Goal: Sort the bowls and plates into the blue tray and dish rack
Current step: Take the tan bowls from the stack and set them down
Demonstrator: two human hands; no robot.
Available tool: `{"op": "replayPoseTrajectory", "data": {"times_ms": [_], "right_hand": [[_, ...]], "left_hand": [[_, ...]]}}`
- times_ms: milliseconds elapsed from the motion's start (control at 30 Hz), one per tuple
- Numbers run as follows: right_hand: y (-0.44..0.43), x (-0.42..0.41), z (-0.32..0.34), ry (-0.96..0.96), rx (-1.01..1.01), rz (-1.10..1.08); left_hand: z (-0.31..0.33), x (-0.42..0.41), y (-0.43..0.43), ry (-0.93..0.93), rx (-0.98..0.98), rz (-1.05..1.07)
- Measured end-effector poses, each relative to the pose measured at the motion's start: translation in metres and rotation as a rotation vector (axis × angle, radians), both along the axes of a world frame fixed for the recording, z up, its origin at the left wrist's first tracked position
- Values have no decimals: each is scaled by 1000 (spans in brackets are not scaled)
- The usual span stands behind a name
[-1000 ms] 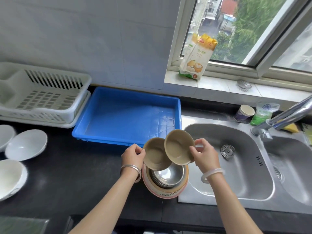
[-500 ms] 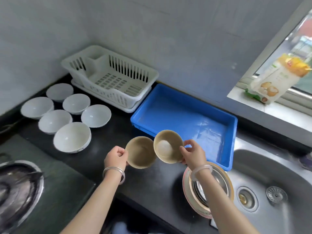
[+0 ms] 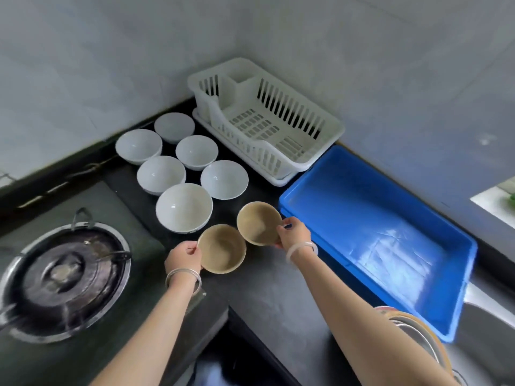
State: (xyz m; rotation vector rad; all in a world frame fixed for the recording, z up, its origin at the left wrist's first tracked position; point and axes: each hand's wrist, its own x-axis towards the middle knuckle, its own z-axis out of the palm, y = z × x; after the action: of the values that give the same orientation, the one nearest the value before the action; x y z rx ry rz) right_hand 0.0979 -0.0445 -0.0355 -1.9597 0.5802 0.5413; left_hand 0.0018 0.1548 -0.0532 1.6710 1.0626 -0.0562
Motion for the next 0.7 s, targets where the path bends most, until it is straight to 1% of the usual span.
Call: {"op": "replayPoseTrajectory", "data": {"times_ms": [167,400,700], "right_hand": [[17,15,-10,39,-36,22],[30,21,-24,67,19,-18],[35,23,-32,32,72,-53]], "left_hand": [[-7,1,9,17,-19,37],[-11,1,12,18,-43,73],[-14,1,14,37,-7,54]]}}
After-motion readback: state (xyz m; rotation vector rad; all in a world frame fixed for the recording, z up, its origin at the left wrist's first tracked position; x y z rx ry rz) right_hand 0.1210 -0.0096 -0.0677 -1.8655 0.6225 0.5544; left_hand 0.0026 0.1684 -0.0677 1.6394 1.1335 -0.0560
